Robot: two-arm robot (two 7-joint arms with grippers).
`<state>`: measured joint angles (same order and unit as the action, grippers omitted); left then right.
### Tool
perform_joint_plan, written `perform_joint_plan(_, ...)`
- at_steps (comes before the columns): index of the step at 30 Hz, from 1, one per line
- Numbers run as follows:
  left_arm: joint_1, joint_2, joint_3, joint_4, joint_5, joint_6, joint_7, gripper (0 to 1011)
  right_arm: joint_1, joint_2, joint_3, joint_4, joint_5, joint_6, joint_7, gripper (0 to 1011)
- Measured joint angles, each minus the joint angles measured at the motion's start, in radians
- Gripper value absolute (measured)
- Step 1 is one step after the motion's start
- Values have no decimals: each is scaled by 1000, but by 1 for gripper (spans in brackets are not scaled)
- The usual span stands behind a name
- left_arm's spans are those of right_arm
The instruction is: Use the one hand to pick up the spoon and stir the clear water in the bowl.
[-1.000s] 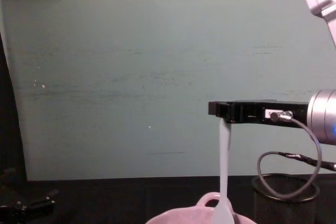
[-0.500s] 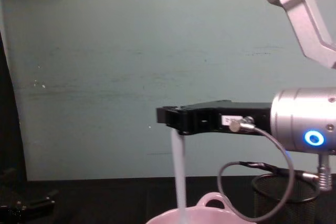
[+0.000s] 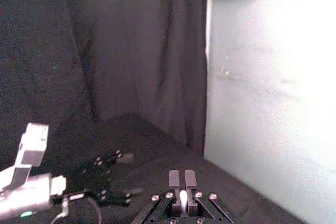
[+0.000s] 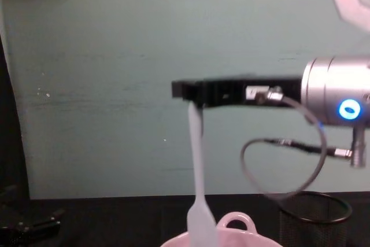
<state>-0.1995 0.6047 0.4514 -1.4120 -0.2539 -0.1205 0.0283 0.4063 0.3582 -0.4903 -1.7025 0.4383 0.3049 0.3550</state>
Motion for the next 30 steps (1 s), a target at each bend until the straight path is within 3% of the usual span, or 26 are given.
perform_joint_plan(6, 0, 0, 0, 0, 0, 0, 0, 1011, 33, 28, 34, -38, 7, 24, -2, 64)
perform_joint_plan(14, 0, 0, 0, 0, 0, 0, 0, 1011, 65, 103, 110, -108, 26, 88, -25, 65)
perform_joint_plan(19, 0, 0, 0, 0, 0, 0, 0, 1011, 31, 151, 178, -143, 54, 109, -55, 64)
perform_joint_plan(23, 0, 0, 0, 0, 0, 0, 0, 1011, 3, 171, 208, -144, 73, 113, -66, 65)
perform_joint_plan(30, 0, 0, 0, 0, 0, 0, 0, 1011, -29, 175, 226, -82, 112, 88, -64, 64)
